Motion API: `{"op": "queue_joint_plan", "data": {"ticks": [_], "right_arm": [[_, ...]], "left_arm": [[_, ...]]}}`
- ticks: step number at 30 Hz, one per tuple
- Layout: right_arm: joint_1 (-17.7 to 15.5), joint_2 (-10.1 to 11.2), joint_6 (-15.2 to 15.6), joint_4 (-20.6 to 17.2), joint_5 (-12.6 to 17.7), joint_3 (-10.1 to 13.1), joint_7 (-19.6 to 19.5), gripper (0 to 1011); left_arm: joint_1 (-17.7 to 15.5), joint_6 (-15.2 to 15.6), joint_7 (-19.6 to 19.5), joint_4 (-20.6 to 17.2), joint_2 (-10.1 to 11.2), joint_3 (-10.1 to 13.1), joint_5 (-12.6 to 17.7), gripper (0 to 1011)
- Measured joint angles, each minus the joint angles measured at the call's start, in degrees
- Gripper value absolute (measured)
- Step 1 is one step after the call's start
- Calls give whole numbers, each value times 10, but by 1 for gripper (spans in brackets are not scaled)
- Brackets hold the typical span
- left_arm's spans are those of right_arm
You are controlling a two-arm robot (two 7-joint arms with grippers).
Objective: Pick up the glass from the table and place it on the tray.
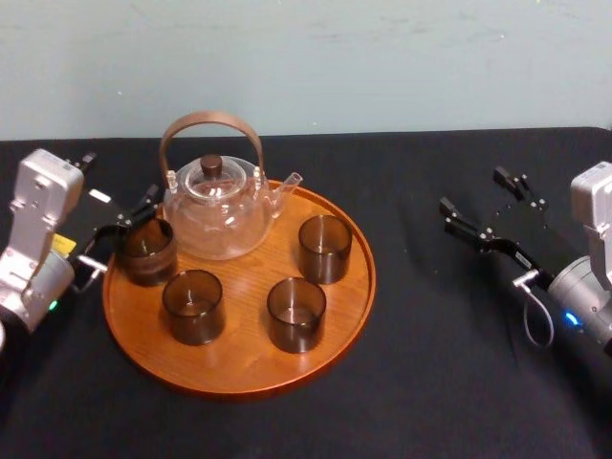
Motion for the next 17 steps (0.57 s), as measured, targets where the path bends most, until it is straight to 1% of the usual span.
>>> {"op": "queue_joint_plan", "data": {"ticks": [17], "right_arm": [[0,1,0,-1,1,0,0,1002]], "left_arm": [[0,0,0,0,0,0,0,1001]]}}
